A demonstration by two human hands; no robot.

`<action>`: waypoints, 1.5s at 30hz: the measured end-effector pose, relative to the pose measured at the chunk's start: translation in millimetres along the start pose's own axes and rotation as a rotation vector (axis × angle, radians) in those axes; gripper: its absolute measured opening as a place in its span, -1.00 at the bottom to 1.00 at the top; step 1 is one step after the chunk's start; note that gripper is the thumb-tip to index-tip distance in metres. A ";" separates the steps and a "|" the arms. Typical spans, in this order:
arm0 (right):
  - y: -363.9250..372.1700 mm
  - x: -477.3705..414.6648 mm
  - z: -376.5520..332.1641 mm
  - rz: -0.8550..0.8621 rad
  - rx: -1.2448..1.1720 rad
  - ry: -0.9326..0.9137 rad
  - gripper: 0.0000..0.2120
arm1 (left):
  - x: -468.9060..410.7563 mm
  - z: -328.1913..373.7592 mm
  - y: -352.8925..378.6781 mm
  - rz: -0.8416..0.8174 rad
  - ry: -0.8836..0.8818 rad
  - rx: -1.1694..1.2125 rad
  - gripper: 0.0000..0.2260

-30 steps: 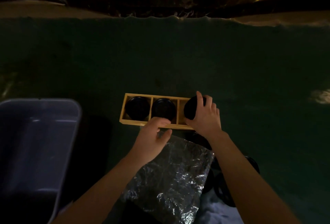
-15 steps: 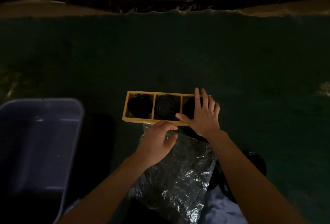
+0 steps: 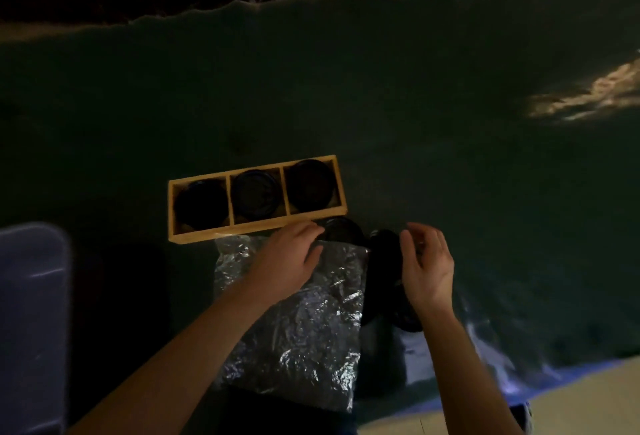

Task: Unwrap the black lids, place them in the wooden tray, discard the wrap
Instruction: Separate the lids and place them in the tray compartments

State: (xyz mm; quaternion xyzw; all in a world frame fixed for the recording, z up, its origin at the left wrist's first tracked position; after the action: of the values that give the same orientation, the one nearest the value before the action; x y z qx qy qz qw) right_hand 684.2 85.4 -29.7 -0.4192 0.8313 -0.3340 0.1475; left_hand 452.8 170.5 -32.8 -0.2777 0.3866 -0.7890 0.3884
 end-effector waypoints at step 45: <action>-7.8 109.3 73.9 0.127 0.239 0.130 -0.16 | 66.1 -26.3 66.2 -0.108 0.104 -0.276 -0.56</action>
State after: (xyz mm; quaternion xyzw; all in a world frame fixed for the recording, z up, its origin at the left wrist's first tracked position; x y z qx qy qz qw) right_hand 661.6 -36.7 -74.8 -0.3225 0.8182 -0.4471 0.1631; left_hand 423.8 99.7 -92.7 -0.3077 0.4952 -0.7615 0.2831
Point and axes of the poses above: each hand's wrist, its own x-axis away from the middle knuckle, its own y-axis out of the palm, z = x × y, the point moved 6 cm from there along -x, towards the middle knuckle, and after that the axes turned 2 degrees about z, right-handed, at the moved point
